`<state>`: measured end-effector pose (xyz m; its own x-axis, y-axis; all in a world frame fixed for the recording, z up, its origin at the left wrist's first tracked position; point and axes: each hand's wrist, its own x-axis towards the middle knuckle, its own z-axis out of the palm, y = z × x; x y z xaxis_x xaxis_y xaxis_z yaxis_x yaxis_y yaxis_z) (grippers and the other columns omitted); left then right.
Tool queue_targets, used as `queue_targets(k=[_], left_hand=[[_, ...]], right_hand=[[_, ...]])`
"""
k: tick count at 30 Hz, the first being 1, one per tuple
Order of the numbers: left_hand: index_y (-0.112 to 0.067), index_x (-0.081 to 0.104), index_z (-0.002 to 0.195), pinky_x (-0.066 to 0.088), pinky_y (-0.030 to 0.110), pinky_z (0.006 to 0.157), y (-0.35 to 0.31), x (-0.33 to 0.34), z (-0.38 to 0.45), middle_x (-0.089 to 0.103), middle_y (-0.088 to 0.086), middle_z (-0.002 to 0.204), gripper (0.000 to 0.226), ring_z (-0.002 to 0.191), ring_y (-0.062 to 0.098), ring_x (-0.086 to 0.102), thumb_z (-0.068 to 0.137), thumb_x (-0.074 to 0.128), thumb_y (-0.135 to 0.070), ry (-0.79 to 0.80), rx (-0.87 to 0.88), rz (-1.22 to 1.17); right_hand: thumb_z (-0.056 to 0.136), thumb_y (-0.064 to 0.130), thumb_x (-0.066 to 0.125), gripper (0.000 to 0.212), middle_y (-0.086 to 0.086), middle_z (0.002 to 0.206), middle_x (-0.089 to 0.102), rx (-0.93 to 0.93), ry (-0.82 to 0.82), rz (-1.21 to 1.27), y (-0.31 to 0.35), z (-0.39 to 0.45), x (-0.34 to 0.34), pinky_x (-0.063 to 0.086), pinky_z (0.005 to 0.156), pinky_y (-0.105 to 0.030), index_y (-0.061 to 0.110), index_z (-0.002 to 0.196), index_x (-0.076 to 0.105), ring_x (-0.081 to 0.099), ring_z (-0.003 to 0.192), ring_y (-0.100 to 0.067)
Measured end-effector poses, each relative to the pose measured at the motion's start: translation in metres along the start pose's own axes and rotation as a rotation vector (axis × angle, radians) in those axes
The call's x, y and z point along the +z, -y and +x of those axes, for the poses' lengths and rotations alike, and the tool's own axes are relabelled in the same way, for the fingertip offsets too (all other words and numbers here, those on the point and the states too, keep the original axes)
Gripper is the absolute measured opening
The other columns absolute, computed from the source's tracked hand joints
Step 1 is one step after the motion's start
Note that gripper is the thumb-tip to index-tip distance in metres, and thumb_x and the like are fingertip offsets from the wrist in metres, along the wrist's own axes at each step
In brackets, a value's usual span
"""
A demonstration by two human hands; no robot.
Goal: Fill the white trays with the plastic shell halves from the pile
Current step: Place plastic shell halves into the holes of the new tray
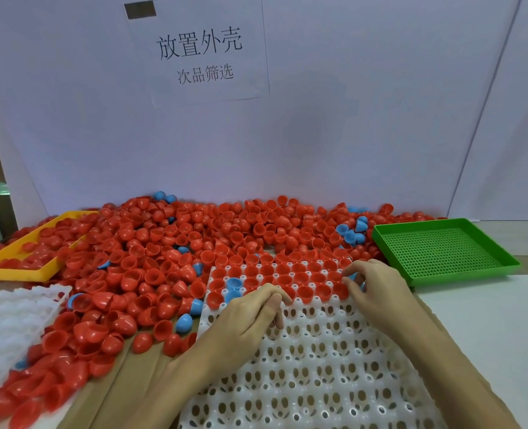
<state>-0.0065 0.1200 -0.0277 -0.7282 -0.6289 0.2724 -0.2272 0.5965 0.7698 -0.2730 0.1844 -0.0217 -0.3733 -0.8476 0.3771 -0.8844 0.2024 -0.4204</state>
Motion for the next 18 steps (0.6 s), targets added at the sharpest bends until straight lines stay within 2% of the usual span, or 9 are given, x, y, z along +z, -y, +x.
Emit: queue_targets(k=[8,12,15,18], left_hand=[[-0.030,0.066,0.119,0.056,0.030,0.084,0.001,-0.003,0.004,0.074,-0.007,0.091,0.042,0.086,0.015,0.072,0.110,0.030,-0.049,-0.014,-0.025,-0.037],[-0.024,0.067,0.118,0.059,0.033,0.086,-0.004,-0.012,0.006,0.076,0.000,0.093,0.032,0.089,0.017,0.072,0.109,0.041,-0.041,-0.045,-0.038,-0.141],[-0.021,0.067,0.115,0.061,0.033,0.081,0.004,-0.041,0.011,0.075,0.001,0.094,0.021,0.087,0.017,0.073,0.105,0.051,-0.030,-0.236,-0.049,-0.169],[-0.020,0.068,0.111,0.059,0.036,0.079,0.034,-0.079,0.012,0.073,-0.004,0.092,0.014,0.086,0.019,0.071,0.105,0.056,-0.017,-0.543,-0.115,0.061]], right_hand=[[0.102,0.027,0.063,0.020,0.010,0.100,0.058,-0.006,0.024,0.005,0.000,-0.001,0.005,0.054,0.079,-0.027,0.025,0.121,0.068,0.058,0.086,-0.005],[0.102,0.026,0.064,0.020,0.011,0.101,0.058,-0.010,0.024,0.005,0.000,-0.002,0.005,0.052,0.077,-0.024,0.025,0.121,0.069,0.057,0.086,-0.004],[0.102,0.026,0.064,0.021,0.011,0.102,0.058,-0.011,0.027,0.006,0.001,-0.002,0.005,0.050,0.076,-0.022,0.024,0.122,0.069,0.057,0.088,-0.006],[0.102,0.028,0.063,0.020,0.009,0.100,0.059,0.000,0.037,0.004,0.003,-0.002,0.004,0.056,0.079,-0.028,0.024,0.121,0.069,0.060,0.087,-0.007]])
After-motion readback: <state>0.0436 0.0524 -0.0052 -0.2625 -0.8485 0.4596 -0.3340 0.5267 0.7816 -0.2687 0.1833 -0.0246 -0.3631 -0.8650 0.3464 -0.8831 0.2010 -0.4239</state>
